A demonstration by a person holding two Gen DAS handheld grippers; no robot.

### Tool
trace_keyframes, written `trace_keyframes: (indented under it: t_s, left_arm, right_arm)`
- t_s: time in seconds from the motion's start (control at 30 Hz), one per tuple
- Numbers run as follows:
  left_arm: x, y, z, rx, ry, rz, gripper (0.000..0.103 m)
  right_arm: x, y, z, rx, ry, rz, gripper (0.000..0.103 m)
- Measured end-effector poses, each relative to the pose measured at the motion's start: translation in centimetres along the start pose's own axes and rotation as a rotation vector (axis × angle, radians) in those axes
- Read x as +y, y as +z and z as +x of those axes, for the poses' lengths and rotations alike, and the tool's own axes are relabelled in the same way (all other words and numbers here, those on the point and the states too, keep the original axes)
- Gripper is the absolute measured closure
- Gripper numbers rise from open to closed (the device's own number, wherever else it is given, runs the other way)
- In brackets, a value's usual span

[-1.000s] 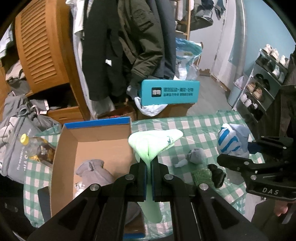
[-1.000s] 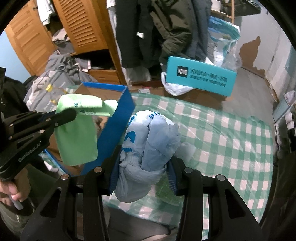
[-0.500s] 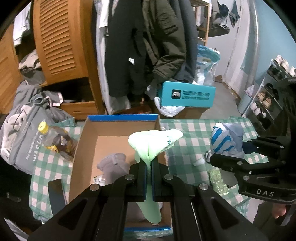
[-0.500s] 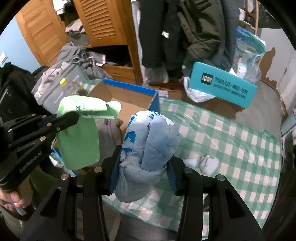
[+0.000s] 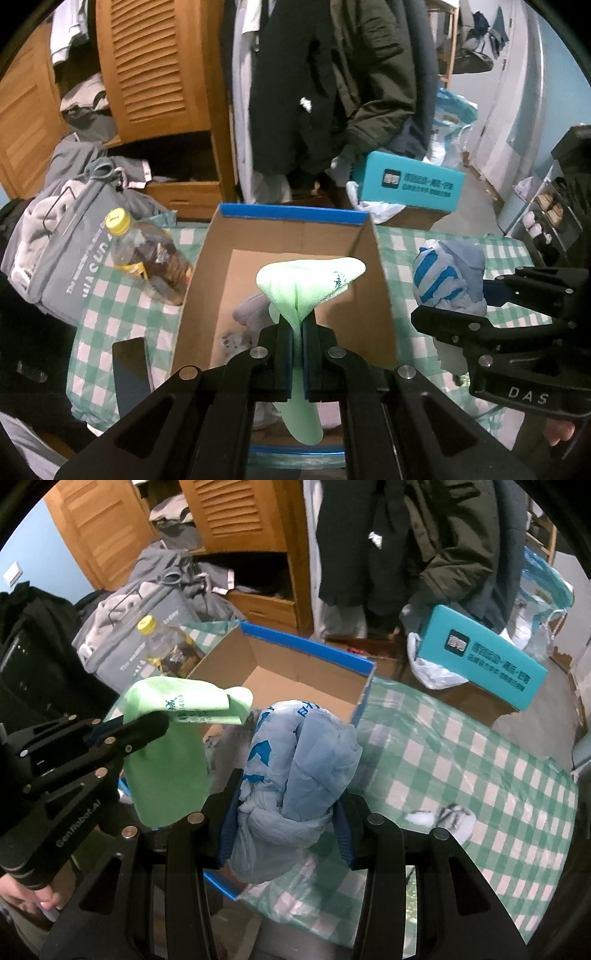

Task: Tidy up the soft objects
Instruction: 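Carry the green cloth with the left gripper while the right carries the blue-white sock to the box, then lower the cloth and sock into the box and open both grippers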

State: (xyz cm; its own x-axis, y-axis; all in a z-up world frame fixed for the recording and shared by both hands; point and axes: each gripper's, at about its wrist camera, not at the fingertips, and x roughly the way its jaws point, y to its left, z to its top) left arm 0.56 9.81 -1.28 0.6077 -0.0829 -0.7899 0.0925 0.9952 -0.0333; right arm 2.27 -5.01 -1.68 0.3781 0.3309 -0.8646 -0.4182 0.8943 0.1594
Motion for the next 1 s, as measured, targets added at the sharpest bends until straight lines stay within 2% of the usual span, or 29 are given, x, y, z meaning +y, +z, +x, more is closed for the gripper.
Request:
trace_keyframes:
  t_s: [0.4,0.67,0.73,0.83,0.9,1.0]
  left_arm:
    - [1.9,-1.1,2.7,0.073,0.037,-0.031,0.099]
    - [2.4,-1.4,3.5,0.094,0.058,-0.044,0.098]
    - [2.6,-1.4,3.6,0.1,0.062,-0.053,0.094]
    - [2.9,-1.4,3.8,0.104,0.07,-0.065,0.079]
    - [2.9,-1.4,3.6,0.089,0.082,-0.069,0.059]
    - [2.8,-1.2,3.2,0.073,0.088,-0.064,0.054]
  right_arm:
    - [1.8,0.9,3.8,0.072,0.029,-0.012,0.06]
    - [1.7,1.3,5.0,0.076,0.054,0.0,0.057]
    - [1.7,1.4,5.1,0.075,0.06,0.001,0.056]
    - [1.6,1.4,5.1,0.071,0.05,0.002,0.054]
    - [1.5,1.4,5.1,0.07,0.041,0.004,0.049]
    - [1.1,1.4,4.9,0.063,0.04,0.012,0.044]
